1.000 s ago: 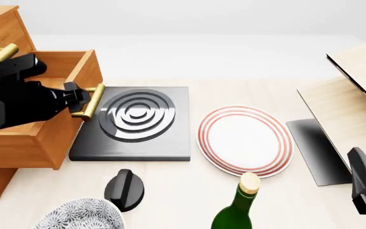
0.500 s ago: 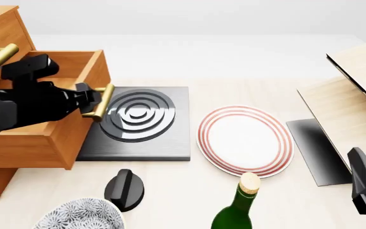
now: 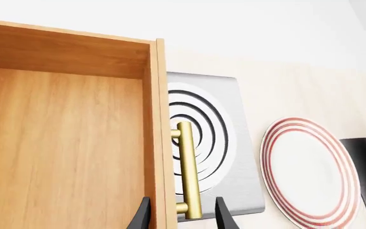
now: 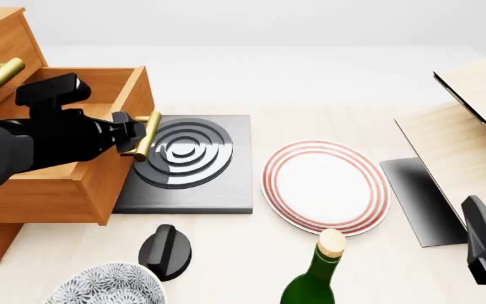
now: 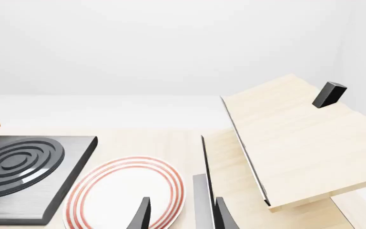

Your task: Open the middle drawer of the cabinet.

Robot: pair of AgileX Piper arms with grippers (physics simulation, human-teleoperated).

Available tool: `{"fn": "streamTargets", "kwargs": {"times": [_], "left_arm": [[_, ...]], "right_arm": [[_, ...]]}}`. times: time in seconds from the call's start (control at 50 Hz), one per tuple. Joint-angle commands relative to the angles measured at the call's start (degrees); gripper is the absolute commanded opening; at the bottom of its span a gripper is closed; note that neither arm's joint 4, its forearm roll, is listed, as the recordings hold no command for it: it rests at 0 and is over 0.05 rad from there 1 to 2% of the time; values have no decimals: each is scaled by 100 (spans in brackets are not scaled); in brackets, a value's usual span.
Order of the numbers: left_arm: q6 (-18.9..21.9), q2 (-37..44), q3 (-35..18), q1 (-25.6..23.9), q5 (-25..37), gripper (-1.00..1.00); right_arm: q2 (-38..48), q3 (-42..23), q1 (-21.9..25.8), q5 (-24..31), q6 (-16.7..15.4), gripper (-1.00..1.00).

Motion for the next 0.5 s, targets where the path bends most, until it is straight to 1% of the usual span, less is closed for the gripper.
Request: {"fn": "streamTargets", "kwargs": {"times": [0.02, 0.32, 0.5], "left_arm": [[-86, -37, -7, -147, 13, 100], [-100, 29, -54, -321, 5, 100], [-148, 48, -86, -516, -24, 100]], "right_arm": [[-27, 1, 4, 10, 10, 100], [-26, 1, 2, 10, 9, 100], [-25, 1, 4, 9, 11, 100]]}}
